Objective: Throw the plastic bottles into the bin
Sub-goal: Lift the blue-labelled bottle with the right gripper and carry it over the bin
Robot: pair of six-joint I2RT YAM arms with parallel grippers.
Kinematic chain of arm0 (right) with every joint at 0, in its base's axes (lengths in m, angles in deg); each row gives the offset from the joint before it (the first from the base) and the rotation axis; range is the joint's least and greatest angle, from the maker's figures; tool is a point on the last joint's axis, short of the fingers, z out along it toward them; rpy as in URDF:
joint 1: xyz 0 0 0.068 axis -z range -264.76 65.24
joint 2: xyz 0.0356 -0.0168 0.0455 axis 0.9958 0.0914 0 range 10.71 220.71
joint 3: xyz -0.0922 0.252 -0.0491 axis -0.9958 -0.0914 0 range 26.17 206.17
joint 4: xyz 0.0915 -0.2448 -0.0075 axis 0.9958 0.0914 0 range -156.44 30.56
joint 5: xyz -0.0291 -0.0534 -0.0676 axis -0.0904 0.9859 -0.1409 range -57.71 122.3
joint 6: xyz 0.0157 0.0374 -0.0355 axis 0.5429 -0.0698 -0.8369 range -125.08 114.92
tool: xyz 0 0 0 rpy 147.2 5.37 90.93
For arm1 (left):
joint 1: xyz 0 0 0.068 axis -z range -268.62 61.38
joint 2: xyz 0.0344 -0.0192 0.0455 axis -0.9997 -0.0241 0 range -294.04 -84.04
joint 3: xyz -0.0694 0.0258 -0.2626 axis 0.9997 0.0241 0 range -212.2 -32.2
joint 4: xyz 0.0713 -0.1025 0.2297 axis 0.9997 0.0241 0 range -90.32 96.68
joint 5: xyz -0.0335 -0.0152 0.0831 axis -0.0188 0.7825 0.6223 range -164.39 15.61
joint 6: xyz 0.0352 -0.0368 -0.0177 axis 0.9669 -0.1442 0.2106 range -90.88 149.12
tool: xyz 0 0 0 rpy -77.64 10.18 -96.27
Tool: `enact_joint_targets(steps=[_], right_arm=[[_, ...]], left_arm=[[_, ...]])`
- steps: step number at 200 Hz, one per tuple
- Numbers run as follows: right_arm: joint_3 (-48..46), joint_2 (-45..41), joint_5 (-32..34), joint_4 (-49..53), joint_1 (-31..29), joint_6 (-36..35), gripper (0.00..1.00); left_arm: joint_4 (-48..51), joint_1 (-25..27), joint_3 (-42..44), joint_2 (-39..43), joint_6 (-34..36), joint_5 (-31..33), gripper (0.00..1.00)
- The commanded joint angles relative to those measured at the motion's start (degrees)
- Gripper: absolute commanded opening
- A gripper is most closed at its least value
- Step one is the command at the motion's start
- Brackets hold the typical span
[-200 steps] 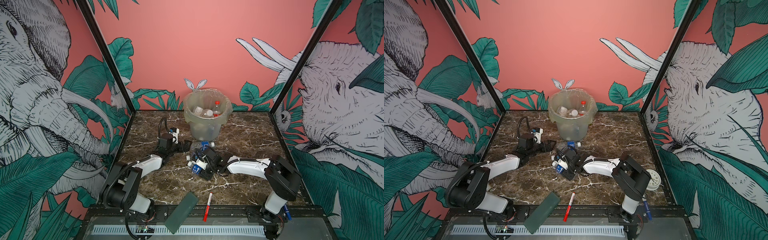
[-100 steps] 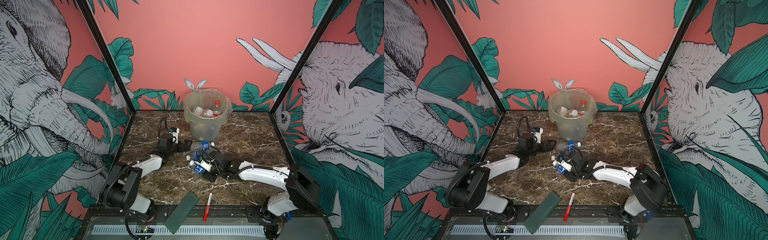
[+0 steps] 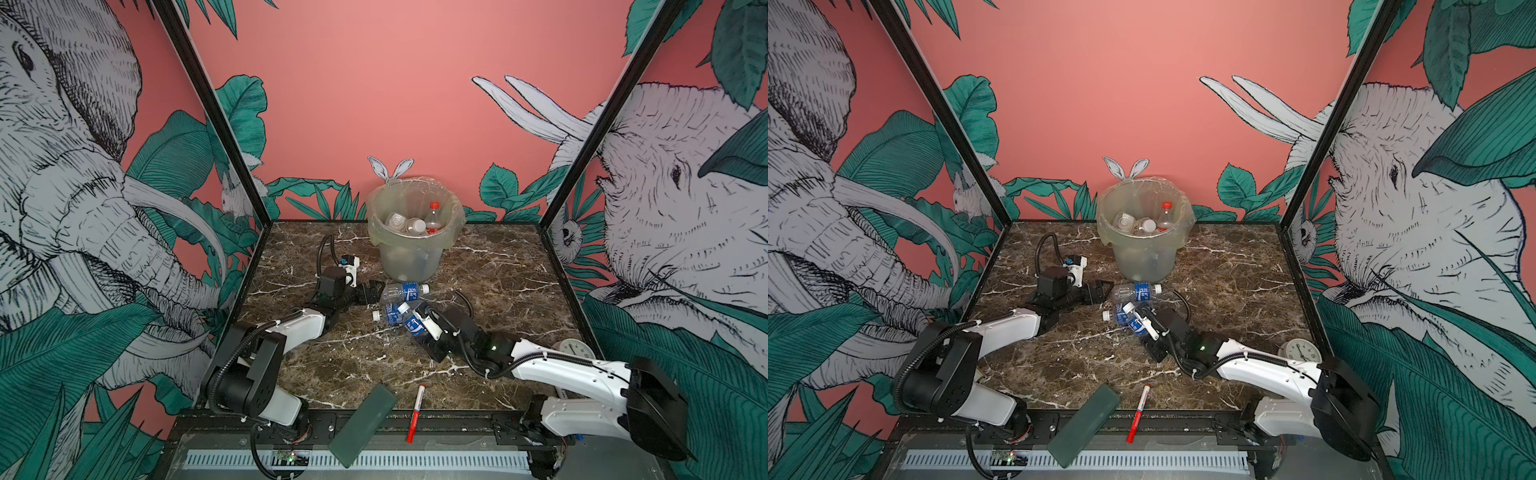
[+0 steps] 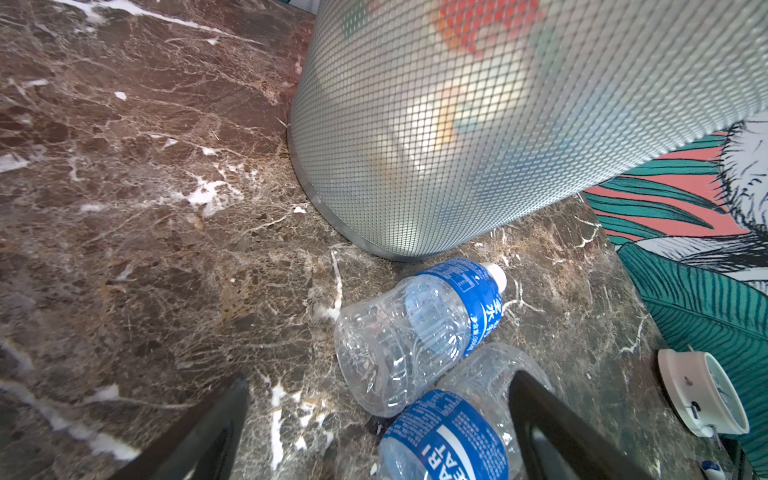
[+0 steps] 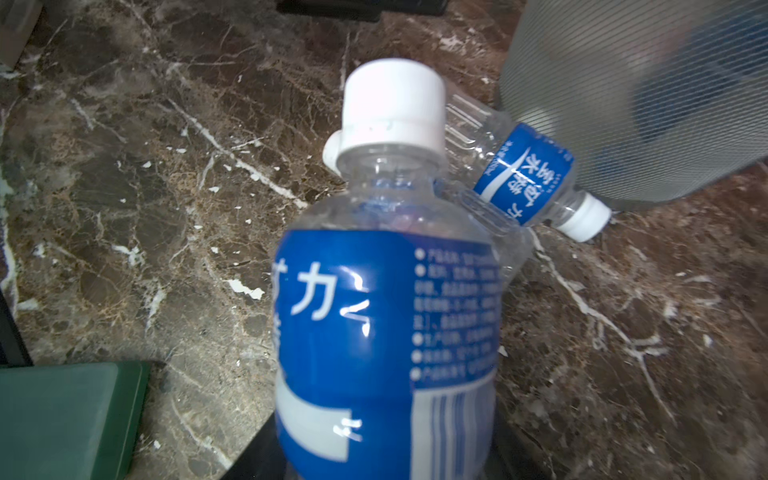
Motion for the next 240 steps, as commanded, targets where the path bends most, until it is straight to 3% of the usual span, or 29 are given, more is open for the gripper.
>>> enact_joint_targets(steps=[1,51,110,135,161,169,188,212,240], right_arm=[[-1.46,-3.42,5.35,-3.51,-0.17,2.77,0.52],[-3.57,-9.33,11.8,-2.08,-0.17,6.58,0.52],[5.6,-11.91,19.73,5.62,-0.08,6.53,0.52],[19.04,-6.94,20.28,8.59,1.44,1.39,0.52],[42.88,6.08,15.42,13.09,8.51,-2.94,0.51],[51.7,11.69,13.27,15.08,11.47,-3.89,0.58],[72.51,26.1,9.21,22.19,16.78,-5.3,0.98],[88.68,36.08,7.51,27.55,19.96,-4.94,0.99],[91.59,36.24,7.6,27.62,20.58,-4.2,0.99]], left_arm=[[-1.89,-0.26,-0.38,0.1,-0.59,-0.72,0.99],[-2.2,-0.23,-0.36,0.06,-0.89,-1.01,0.99],[-2.06,-0.14,-0.43,0.28,-0.9,-1.09,0.99],[-1.67,-0.13,-0.59,0.63,-0.77,-1.27,0.99],[-1.68,-0.14,-0.78,0.64,-0.99,-1.8,0.99],[-1.67,-0.14,-0.8,0.55,-1.11,-1.97,0.99],[-1.84,-0.14,-0.76,0.84,-1.28,-2.44,0.99],[-0.84,-0.14,-0.86,1.84,-0.83,-2.08,0.99],[-0.49,-0.14,-0.79,2.22,-0.42,-1.94,0.99]])
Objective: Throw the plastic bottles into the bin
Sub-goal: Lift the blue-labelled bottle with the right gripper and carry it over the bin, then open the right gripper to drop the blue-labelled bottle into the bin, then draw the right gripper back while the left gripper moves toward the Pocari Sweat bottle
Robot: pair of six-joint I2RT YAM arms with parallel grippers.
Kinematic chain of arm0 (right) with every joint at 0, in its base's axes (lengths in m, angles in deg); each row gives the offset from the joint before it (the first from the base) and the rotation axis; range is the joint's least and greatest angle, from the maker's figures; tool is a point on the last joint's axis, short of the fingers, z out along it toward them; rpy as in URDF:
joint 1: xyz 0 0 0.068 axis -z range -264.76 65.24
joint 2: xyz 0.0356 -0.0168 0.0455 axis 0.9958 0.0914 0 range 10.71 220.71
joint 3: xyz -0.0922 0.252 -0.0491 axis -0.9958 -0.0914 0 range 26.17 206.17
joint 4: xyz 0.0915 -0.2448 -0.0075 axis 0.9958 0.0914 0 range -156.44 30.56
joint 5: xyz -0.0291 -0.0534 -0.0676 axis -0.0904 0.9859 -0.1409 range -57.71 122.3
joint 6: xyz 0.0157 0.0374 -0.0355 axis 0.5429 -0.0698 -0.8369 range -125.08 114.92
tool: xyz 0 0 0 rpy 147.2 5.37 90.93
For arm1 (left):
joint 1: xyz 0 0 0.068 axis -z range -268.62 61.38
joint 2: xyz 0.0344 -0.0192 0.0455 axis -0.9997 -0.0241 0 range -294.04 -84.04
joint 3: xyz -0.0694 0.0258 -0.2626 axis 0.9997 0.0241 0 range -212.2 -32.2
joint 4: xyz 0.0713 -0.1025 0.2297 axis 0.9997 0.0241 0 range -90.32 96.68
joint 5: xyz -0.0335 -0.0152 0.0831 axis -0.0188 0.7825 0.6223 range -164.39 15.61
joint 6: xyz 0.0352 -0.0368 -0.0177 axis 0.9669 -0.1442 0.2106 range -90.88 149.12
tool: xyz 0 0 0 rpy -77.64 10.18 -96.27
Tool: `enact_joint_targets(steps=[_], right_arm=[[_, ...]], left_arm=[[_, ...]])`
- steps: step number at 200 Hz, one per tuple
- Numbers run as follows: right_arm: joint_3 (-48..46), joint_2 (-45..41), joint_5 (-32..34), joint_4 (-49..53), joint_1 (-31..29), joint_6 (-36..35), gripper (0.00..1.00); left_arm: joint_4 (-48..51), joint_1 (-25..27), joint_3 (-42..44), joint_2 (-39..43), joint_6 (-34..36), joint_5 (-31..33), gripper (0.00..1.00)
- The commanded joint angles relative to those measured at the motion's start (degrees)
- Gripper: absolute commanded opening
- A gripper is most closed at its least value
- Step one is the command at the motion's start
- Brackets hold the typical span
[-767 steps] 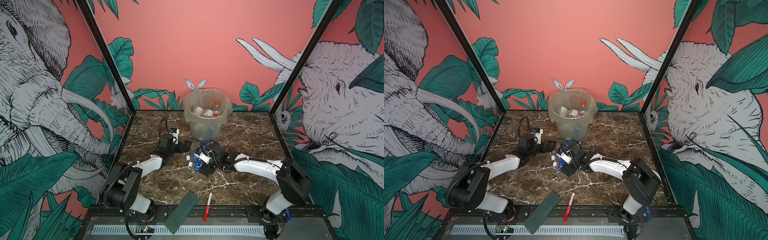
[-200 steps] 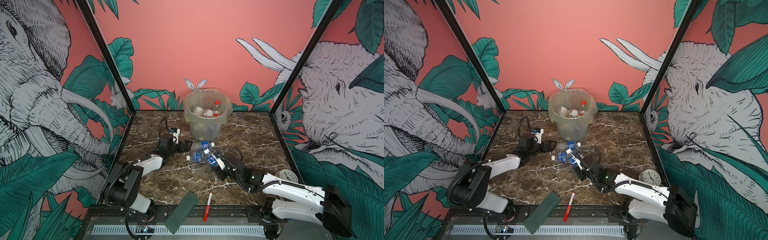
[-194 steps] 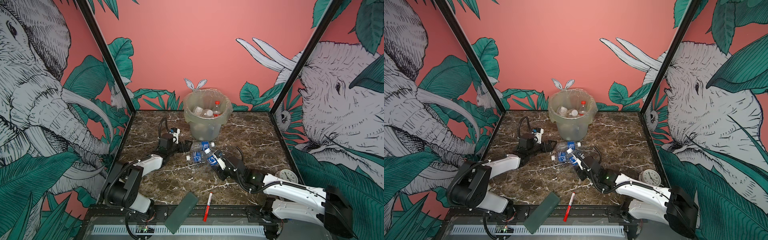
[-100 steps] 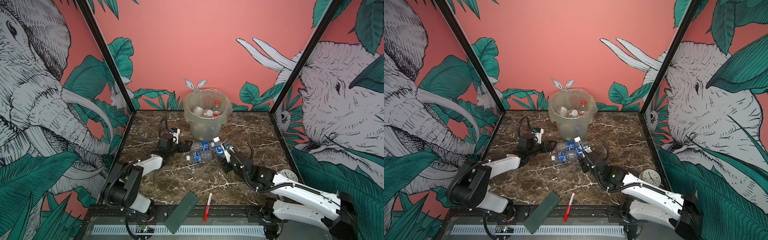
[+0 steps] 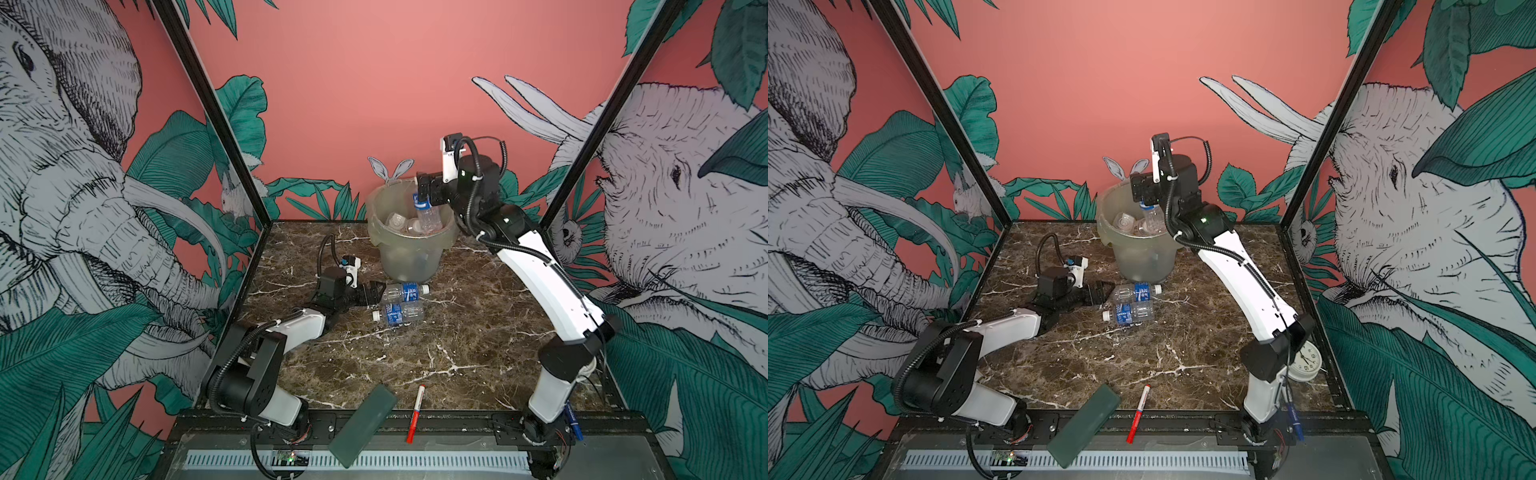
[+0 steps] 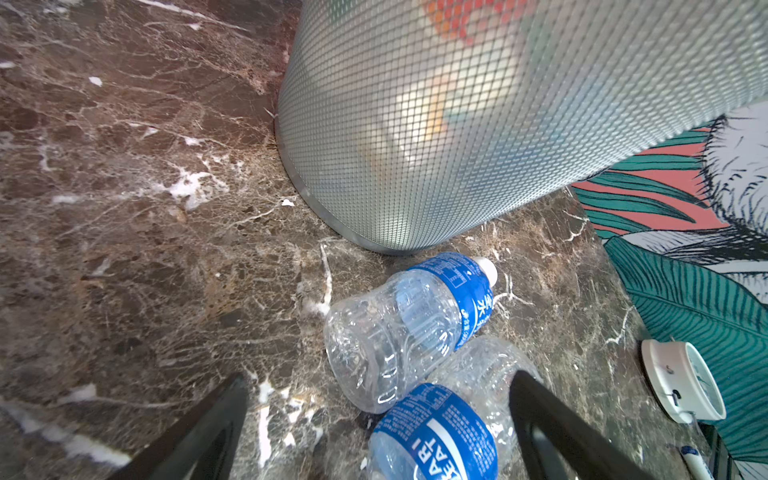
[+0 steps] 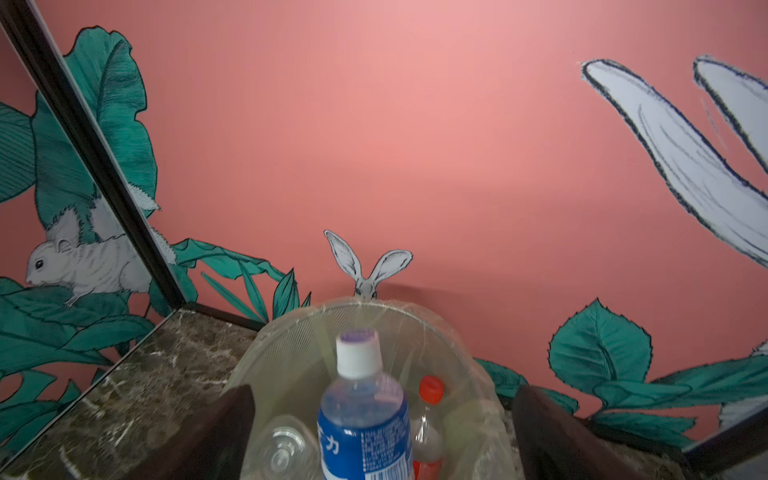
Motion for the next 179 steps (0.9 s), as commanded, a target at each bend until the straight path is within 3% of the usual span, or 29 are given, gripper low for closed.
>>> enact_joint_targets(steps=[1,106,179], right_arm=[[1.58,-1.54,-1.86,4.51,-0.22,-0.45,0.99],[-38.32,-27.15,1.16,-10.95,0.0,0.3,0.99],[-66.5,-40.37,1.52,-21.51,3.62,2.75,0.99]], left_arm=[[-0.46,-0.14,-0.83,2.28,0.15,-0.14,0.99],[0.94,0.41,-0.69,5.33,2.78,1.83,0.99],[7.32,4.9,-3.27,7.18,9.29,7.1,1.0]])
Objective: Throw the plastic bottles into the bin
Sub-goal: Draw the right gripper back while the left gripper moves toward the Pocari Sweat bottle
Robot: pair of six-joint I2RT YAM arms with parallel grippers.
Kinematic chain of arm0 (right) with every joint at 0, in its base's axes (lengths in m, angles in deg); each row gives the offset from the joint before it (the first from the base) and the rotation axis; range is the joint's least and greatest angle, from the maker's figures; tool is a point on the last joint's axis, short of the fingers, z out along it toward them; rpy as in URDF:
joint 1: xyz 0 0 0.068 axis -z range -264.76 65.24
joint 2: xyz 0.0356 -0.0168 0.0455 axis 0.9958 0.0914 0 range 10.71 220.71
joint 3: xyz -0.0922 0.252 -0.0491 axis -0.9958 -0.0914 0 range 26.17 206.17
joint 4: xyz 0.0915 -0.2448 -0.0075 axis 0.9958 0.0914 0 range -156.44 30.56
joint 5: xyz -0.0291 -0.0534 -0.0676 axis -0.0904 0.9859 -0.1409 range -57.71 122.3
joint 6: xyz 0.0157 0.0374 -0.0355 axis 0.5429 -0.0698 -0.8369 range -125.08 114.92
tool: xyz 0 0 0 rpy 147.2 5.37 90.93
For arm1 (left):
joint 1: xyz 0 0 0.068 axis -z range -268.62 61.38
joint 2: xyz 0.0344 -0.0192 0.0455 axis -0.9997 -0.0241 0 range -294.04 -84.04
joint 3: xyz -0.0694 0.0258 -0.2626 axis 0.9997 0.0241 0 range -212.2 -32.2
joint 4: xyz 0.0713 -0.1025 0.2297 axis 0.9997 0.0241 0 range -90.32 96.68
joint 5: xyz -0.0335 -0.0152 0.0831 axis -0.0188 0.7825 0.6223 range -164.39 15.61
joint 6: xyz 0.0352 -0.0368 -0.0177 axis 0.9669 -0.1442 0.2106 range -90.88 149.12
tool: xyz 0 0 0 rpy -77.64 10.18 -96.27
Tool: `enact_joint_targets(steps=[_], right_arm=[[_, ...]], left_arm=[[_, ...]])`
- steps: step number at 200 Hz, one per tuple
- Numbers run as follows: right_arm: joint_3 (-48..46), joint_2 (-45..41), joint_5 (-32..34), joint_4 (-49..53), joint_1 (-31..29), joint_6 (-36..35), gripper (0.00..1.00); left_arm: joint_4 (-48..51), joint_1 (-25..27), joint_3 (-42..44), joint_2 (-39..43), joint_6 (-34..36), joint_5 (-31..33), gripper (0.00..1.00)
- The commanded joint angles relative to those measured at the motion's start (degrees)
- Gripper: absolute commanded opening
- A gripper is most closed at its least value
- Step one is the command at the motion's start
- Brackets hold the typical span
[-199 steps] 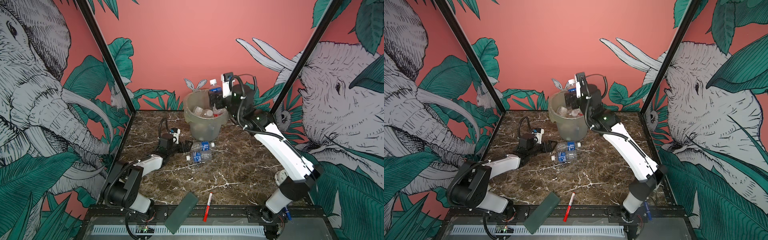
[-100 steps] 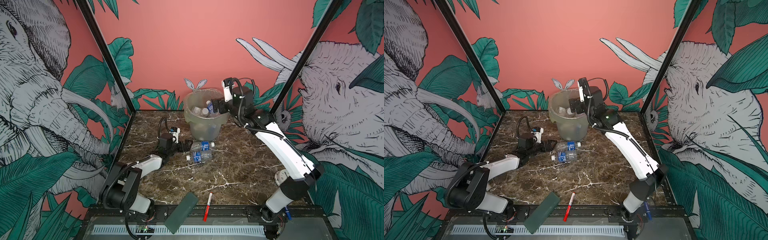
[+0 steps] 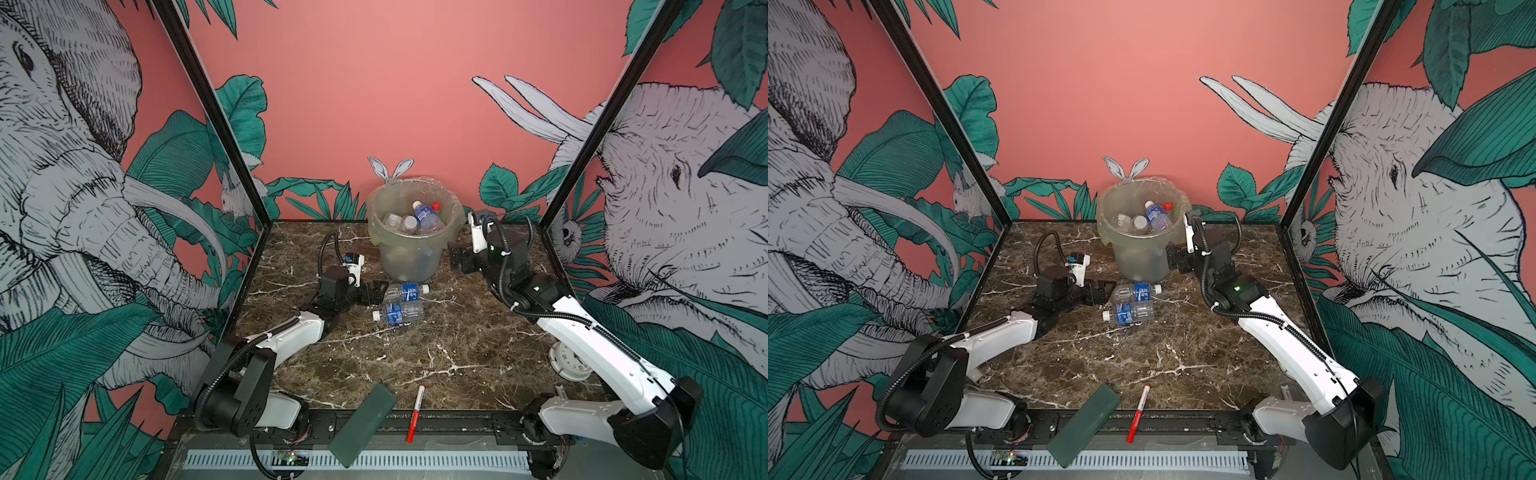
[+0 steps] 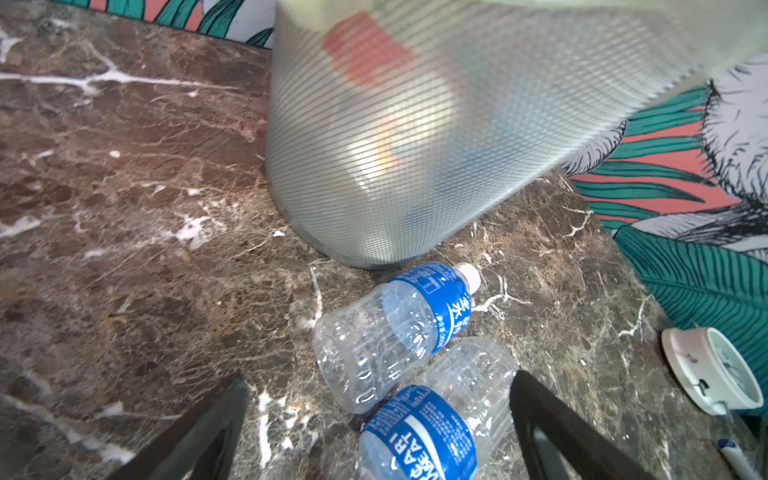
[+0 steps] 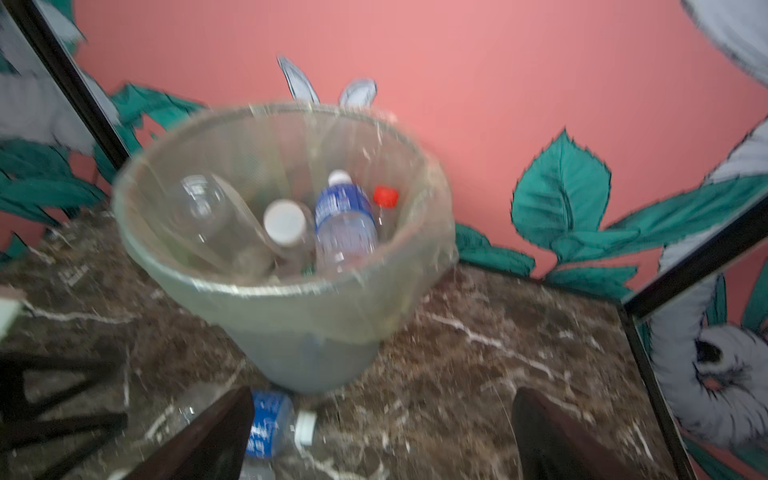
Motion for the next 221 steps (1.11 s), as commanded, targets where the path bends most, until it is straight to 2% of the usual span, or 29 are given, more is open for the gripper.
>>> enact_joint_targets(steps=[1,46,78,115,159,212,221], right_arm=[[-5.95,-4.42,0.83,-7.8,0.99,1.45,0.99],[-20.02,-7.62,1.55,-18.57,1.2,3.01,0.99],[-25.33,-7.13,4.08,-21.94,1.26,4.1,0.99],[-31.29,-8.66,3.42,-27.75,1.25,7.19,0.99],[-31.67,-8.56,5.85,-27.1,1.26,6.55,0.99],[-31.22,-8.25,6.35,-26.16,1.25,7.58,0.99],[-31.41,-8.77,6.58,-26.22,1.22,7.52,0.99]], left_arm=[[3.35,0.95,-2.14,1.49,3.01,1.98,0.99],[8.11,3.32,-2.61,3.6,7.03,2.33,1.0],[11.6,5.63,-2.7,4.16,9.31,2.3,1.0],[14.58,9.14,-2.69,4.67,13.03,5.06,1.0],[18.41,12.23,-4.45,3.47,17.25,7.38,1.0],[19.45,14.46,-5.5,0.25,19.2,8.61,1.0],[19.6,16.37,-5.68,-0.24,19.32,8.86,1.0]])
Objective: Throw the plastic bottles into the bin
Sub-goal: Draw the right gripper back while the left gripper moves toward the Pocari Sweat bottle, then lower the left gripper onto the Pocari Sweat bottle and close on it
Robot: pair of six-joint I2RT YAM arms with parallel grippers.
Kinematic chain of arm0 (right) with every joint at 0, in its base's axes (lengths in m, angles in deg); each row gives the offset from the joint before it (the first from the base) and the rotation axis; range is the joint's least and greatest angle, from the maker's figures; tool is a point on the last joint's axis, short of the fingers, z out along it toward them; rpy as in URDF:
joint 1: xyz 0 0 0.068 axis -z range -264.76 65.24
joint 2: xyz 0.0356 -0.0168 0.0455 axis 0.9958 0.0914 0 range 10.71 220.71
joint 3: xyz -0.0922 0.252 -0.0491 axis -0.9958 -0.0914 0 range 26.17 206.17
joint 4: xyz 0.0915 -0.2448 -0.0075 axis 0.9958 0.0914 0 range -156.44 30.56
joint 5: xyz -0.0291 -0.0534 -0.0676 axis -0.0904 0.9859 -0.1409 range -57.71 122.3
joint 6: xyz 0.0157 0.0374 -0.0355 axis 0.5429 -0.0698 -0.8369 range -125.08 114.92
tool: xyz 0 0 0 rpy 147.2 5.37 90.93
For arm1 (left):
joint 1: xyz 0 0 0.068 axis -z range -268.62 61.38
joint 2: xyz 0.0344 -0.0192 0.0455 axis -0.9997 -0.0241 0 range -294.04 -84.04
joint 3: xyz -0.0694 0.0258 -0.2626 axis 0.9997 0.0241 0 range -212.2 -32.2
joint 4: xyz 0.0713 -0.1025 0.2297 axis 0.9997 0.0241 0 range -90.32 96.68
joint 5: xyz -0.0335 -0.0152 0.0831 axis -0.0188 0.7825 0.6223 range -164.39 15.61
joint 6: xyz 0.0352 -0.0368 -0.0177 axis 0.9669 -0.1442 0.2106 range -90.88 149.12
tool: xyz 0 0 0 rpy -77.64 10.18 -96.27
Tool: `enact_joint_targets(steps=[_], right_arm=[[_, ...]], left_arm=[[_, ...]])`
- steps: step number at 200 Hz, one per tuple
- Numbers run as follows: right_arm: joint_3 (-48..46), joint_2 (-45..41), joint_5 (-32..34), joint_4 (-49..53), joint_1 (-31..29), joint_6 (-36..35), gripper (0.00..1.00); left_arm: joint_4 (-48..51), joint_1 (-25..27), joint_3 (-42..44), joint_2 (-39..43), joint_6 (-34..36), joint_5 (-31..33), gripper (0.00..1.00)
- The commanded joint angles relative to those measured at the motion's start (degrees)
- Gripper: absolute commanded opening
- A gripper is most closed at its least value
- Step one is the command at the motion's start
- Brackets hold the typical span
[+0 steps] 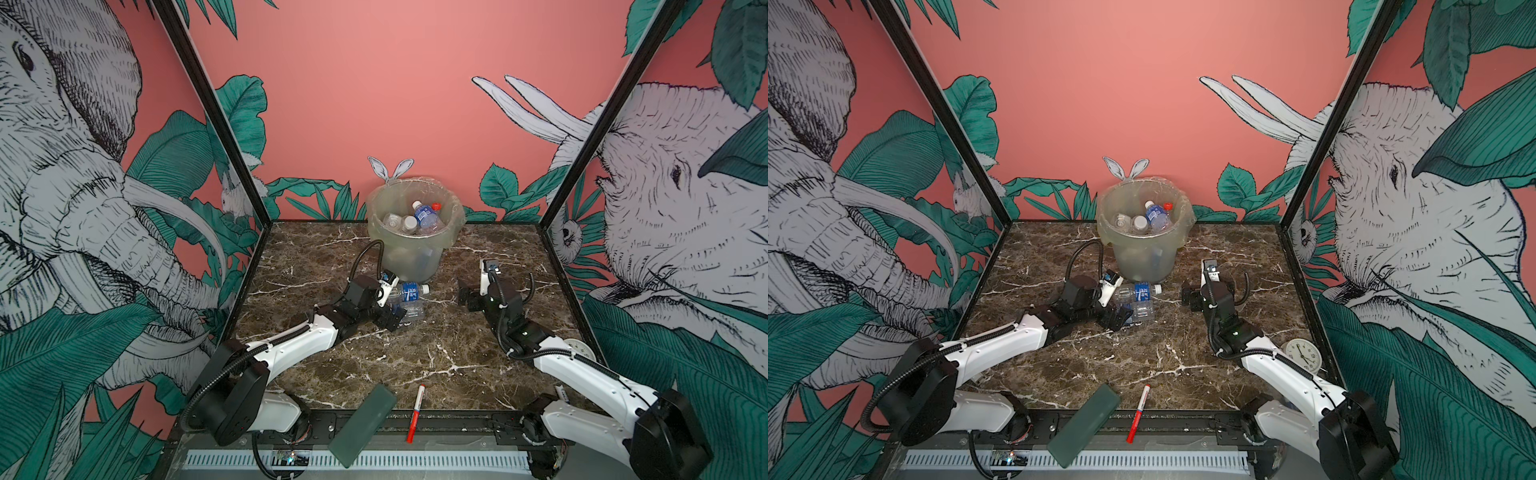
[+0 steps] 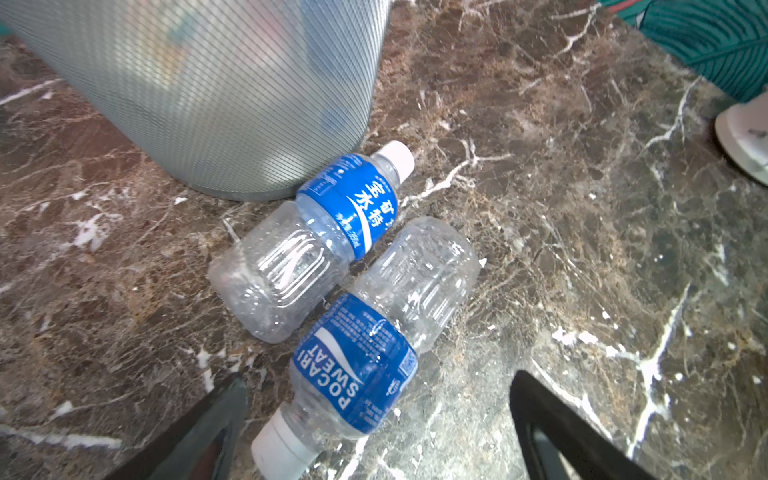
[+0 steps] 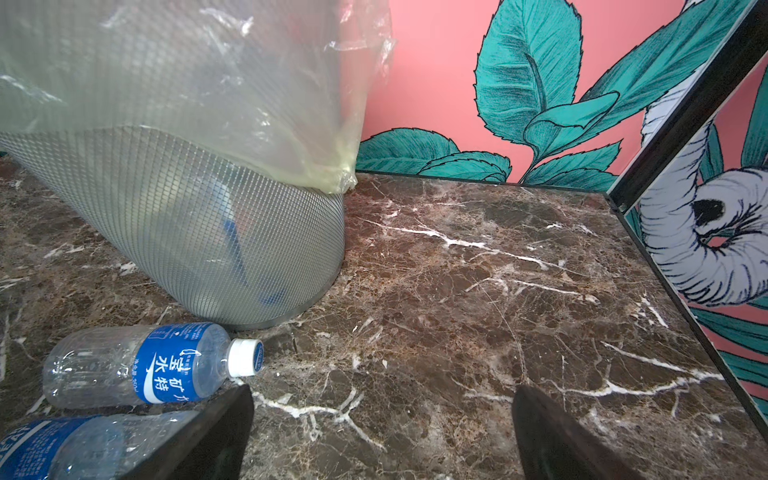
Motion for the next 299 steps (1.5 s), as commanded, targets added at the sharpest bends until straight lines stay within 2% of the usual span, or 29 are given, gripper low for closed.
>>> enact_joint_targets(steps=[1,135,195,299], right_arm=[[0.47,-1.05,1.51,-2.04,0.26,0.78,0.99],[-0.03,-1.71,1.12,-2.44,0.76,1.49,0.99],[-0.03,-1.62,0.81,-2.29,0.93,1.69,0.99],[0.1,-1.45,0.42,-2.28,1.05,1.8,0.99]], left_arm=[[2.16,1.9,-1.71,-1.36,2.05,1.28,1.0],[10.36,6.57,-11.17,-11.44,7.34,13.11,0.98],[13.22,7.25,-13.83,-15.79,8.05,14.26,0.93],[14.89,10.53,-14.18,-16.88,7.27,15.53,0.87]])
